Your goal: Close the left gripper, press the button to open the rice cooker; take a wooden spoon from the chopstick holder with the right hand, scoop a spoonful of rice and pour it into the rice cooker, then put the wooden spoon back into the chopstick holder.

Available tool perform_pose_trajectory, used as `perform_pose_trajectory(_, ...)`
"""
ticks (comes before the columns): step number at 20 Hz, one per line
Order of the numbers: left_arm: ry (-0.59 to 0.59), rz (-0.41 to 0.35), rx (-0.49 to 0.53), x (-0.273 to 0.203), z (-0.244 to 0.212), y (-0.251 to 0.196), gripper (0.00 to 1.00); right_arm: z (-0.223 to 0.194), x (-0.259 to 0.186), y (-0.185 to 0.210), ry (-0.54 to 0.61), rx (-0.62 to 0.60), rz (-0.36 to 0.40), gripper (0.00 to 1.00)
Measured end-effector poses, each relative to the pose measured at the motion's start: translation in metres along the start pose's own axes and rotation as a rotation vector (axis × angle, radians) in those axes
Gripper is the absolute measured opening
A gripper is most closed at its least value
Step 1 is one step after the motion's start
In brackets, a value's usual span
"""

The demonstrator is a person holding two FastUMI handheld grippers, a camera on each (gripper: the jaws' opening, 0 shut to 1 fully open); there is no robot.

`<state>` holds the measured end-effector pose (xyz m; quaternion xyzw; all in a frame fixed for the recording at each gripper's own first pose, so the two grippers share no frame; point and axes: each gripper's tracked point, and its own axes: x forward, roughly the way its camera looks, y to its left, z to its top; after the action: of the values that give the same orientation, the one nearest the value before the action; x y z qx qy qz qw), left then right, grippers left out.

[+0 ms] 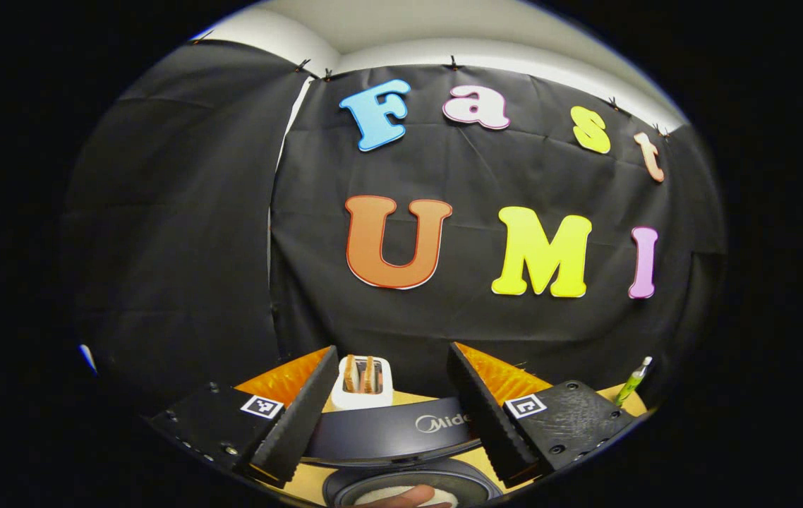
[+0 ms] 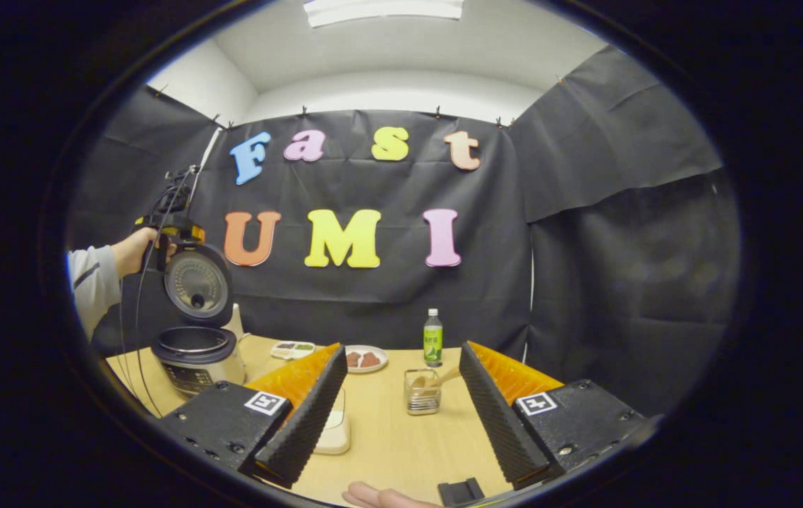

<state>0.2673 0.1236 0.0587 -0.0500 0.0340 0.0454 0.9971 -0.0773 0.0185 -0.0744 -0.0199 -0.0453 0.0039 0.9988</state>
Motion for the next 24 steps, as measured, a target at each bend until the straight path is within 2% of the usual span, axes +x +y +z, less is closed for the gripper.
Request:
perform_pose_trajectory(6, 0.001, -0.021, 0.0, -0.035, -0.015, -0.012, 1.0, 0.017, -0.025, -0.005, -0.027, 0.023, -0.019, 1.0)
perform_pose_trajectory(10, 0.07, -0.087, -0.024, -0.062, -0.034, -0.02, 1.0, 0.035, -0.039, -0.009, -0.042, 0.046, -0.028, 1.0)
perform_pose_trajectory(16, 0.162, -0.172, -0.019, -0.113, -0.09, -0.028, 1.0, 0.057, -0.06, 0.011, -0.082, 0.103, -0.003, 1.0)
perform_pose_trajectory(22, 0.234, -0.233, 0.016, -0.138, -0.139, -0.039, 1.0, 0.07, -0.071, 0.03, -0.116, 0.082, 0.022, 1.0)
perform_pose_trajectory(24, 0.247, -0.232, 0.029, -0.141, -0.153, -0.041, 0.96, 0.07, -0.072, 0.034, -0.119, 0.066, 0.019, 1.0)
